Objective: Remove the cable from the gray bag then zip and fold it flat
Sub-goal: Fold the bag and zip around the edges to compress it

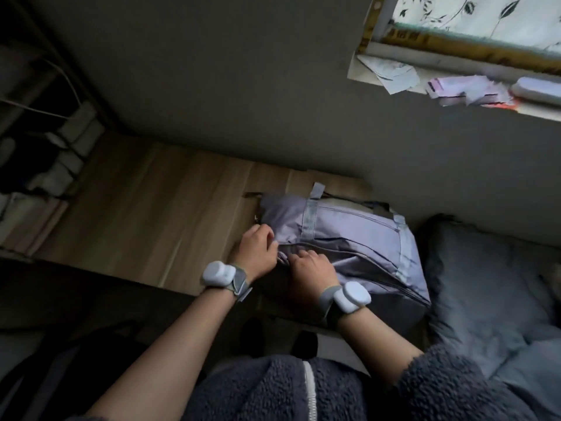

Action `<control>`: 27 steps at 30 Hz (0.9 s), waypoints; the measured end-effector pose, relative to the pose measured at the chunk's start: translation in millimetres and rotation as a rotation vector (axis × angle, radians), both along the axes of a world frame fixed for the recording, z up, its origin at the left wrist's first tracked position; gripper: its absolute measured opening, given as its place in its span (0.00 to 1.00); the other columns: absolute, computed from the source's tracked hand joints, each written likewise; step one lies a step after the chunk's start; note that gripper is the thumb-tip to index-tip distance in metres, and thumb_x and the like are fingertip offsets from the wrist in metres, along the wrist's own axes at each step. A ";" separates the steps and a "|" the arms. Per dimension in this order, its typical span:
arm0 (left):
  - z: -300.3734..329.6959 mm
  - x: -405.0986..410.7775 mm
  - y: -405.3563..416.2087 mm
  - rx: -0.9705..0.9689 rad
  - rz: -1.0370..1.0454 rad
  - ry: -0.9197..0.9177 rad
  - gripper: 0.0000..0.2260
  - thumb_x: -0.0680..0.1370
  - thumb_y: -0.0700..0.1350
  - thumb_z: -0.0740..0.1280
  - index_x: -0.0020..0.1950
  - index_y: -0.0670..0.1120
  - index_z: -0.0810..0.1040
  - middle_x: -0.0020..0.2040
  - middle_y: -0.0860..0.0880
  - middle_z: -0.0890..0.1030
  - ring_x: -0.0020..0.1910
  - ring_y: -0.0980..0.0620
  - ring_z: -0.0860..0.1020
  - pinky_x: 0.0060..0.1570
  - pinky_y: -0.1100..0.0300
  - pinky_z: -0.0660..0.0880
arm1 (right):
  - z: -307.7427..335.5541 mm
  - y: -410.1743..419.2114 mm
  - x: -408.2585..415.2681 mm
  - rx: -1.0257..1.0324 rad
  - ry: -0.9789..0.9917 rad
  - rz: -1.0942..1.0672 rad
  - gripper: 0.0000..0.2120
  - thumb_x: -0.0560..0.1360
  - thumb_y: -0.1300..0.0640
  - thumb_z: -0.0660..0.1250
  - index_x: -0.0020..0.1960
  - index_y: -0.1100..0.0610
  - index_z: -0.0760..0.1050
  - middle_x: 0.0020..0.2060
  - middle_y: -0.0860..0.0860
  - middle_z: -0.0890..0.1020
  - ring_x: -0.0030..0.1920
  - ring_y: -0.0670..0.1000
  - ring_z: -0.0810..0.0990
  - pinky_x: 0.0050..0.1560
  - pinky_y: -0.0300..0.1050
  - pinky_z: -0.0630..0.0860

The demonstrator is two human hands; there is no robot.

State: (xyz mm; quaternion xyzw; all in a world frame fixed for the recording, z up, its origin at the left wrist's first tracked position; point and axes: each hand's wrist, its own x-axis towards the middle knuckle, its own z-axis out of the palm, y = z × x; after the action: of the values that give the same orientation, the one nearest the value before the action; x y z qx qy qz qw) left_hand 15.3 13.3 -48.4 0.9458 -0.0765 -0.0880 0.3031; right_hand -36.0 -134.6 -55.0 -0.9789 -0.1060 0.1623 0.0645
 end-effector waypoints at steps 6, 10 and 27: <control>5.3 19.9 -42.2 0.470 -0.191 0.115 0.11 0.72 0.46 0.69 0.52 0.42 0.79 0.53 0.41 0.80 0.53 0.40 0.79 0.47 0.52 0.77 | 3.6 -23.6 -16.3 0.035 -0.041 -0.063 0.11 0.72 0.54 0.62 0.52 0.56 0.75 0.50 0.55 0.81 0.53 0.58 0.78 0.54 0.50 0.69; -0.4 22.8 -60.0 0.642 -0.299 0.074 0.08 0.76 0.38 0.64 0.52 0.42 0.81 0.53 0.43 0.82 0.53 0.42 0.81 0.45 0.54 0.77 | 6.9 -37.8 -24.5 0.067 -0.036 -0.153 0.09 0.71 0.56 0.63 0.50 0.57 0.75 0.49 0.56 0.81 0.52 0.59 0.78 0.51 0.48 0.70; 16.4 28.8 -37.5 0.437 -0.216 0.002 0.07 0.74 0.44 0.65 0.46 0.42 0.76 0.47 0.38 0.81 0.47 0.37 0.79 0.43 0.50 0.75 | 11.8 -114.4 -32.9 -0.076 0.239 -0.399 0.14 0.70 0.49 0.67 0.52 0.54 0.78 0.50 0.55 0.83 0.49 0.59 0.82 0.42 0.47 0.75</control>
State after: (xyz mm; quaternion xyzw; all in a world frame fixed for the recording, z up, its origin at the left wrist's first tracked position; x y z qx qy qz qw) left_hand 44.2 -24.2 -32.0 0.9751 -0.1561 -0.1353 0.0803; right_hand -68.9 -249.0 -43.1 -0.9561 0.1040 0.2648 0.0706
